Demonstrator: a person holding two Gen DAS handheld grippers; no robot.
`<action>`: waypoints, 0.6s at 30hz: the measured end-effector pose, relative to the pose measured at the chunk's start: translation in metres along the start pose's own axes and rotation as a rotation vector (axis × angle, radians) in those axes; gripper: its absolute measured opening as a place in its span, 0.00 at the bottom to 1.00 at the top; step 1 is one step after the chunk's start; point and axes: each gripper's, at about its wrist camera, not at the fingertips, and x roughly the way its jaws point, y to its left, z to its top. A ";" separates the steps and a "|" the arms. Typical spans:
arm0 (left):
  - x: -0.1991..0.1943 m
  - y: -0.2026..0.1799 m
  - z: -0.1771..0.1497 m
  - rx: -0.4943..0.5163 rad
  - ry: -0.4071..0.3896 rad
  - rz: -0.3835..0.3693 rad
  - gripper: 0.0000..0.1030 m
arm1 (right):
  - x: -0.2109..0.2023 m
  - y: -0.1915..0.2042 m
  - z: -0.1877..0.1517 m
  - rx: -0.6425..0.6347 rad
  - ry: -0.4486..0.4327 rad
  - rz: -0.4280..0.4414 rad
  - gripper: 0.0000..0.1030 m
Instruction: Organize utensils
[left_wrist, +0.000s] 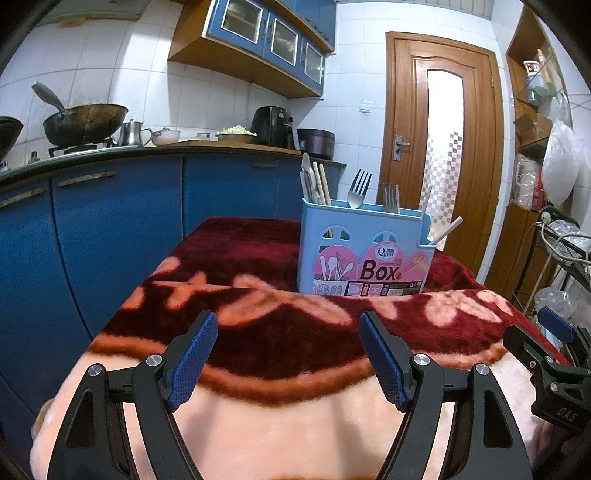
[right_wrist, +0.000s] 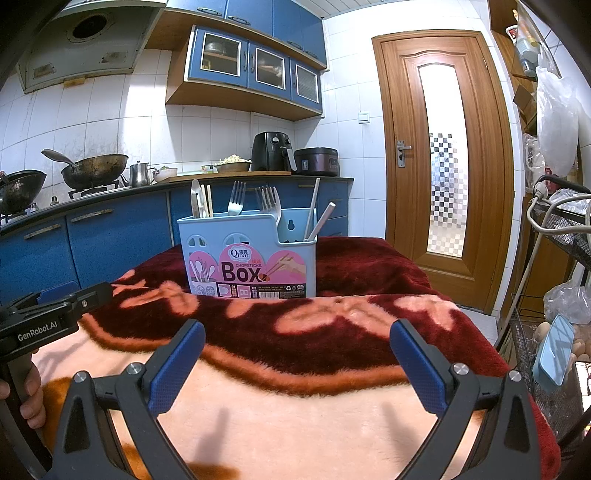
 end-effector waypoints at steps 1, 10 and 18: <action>0.000 0.000 0.000 0.000 0.000 0.000 0.78 | 0.000 0.000 0.000 0.000 0.000 0.000 0.99; 0.000 0.000 0.000 0.000 0.000 0.000 0.78 | 0.000 0.000 0.000 0.000 0.000 0.000 0.99; 0.000 -0.001 0.000 0.000 -0.002 0.000 0.78 | 0.000 0.000 0.000 0.000 0.000 0.000 0.99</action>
